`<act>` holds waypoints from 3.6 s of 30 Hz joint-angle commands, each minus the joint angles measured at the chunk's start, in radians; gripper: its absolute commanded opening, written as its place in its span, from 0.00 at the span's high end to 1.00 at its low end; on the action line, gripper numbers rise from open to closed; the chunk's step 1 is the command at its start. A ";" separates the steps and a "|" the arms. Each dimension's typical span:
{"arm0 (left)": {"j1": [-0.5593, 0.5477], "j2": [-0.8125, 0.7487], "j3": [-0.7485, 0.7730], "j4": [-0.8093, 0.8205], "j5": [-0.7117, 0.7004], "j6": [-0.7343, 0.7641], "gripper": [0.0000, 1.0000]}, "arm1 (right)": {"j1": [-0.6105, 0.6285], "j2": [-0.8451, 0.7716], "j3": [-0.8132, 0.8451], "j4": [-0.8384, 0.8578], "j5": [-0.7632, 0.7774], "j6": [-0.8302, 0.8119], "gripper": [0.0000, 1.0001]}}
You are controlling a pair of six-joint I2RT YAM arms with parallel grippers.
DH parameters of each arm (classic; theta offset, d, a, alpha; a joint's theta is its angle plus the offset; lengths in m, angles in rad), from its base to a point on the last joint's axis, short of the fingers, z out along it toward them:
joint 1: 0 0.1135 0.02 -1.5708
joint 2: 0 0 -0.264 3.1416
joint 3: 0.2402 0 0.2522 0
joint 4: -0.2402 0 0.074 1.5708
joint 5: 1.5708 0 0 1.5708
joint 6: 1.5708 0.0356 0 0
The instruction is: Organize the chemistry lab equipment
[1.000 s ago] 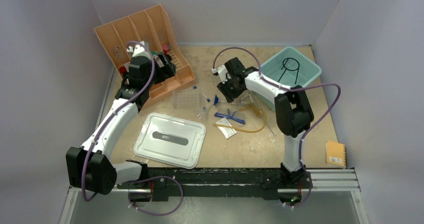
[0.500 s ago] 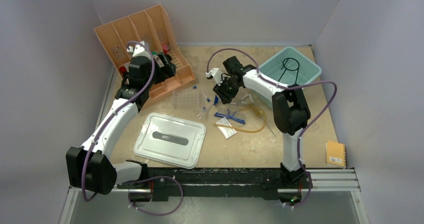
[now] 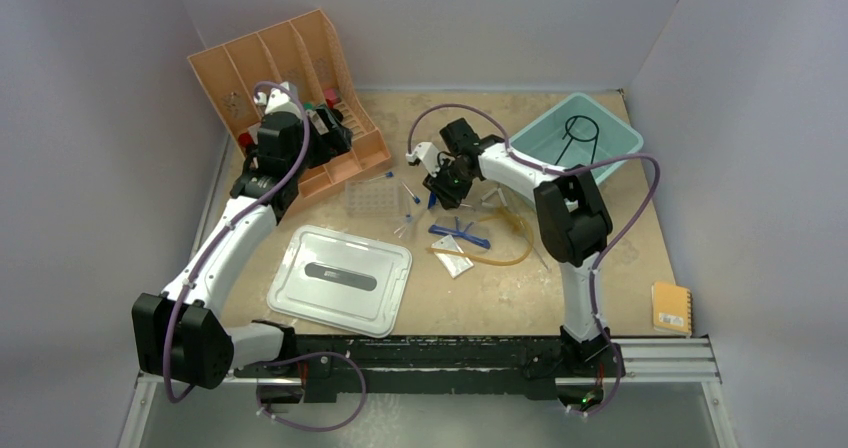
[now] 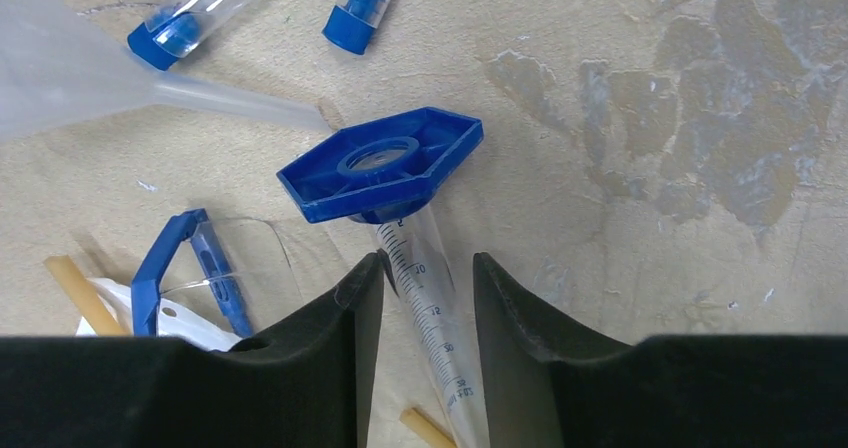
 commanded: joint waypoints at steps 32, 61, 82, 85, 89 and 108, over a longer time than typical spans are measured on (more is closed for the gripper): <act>-0.046 -0.024 -0.173 0.442 0.354 -0.219 0.13 | -0.037 -0.432 0.016 0.437 -0.023 1.064 0.80; -0.062 0.009 -0.093 0.206 0.190 -0.020 0.13 | -0.609 -0.644 -0.147 -0.139 0.614 1.290 0.86; -0.062 0.059 -0.042 0.130 0.109 0.045 0.13 | -0.623 -0.311 -0.046 -0.098 0.670 1.313 0.86; -0.062 0.072 -0.031 0.123 0.105 0.048 0.13 | -0.625 -0.279 -0.034 -0.079 0.695 1.301 0.86; -0.062 0.076 -0.022 0.109 0.098 0.054 0.13 | -0.625 -0.235 -0.020 -0.059 0.717 1.271 0.85; -0.062 0.021 -0.015 0.034 0.074 0.079 0.13 | -0.625 -0.188 -0.139 0.162 0.764 1.202 0.73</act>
